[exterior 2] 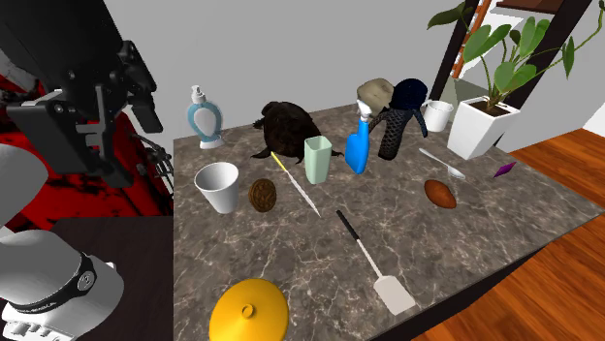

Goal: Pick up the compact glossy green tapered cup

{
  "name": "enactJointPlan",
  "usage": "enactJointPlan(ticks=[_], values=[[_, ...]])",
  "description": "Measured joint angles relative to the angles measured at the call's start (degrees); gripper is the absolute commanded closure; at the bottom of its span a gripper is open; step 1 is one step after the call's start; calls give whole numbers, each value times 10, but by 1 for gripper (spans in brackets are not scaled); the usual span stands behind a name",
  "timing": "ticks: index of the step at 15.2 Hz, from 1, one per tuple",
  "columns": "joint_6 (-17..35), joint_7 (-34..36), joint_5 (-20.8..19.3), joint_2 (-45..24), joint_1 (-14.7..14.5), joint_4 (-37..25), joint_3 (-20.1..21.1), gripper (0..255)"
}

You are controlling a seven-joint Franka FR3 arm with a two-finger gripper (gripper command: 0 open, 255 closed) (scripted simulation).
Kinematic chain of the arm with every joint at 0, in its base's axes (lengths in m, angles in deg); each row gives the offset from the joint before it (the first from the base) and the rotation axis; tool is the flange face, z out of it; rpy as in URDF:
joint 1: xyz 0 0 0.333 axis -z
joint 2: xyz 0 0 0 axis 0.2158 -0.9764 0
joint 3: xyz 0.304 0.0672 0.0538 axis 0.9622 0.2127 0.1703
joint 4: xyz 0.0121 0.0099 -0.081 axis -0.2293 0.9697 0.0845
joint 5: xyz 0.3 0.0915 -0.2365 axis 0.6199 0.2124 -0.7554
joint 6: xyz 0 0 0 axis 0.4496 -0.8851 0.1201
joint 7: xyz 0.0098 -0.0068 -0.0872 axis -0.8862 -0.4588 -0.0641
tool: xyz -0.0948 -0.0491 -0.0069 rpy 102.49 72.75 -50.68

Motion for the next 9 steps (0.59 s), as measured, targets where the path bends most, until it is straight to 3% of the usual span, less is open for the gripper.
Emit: enactJointPlan(ticks=[3, 9], values=[[16, 11, 7, -10, -5, 5, 12, 0], [99, 65, 34, -78, -25, 13, 68, 0]])
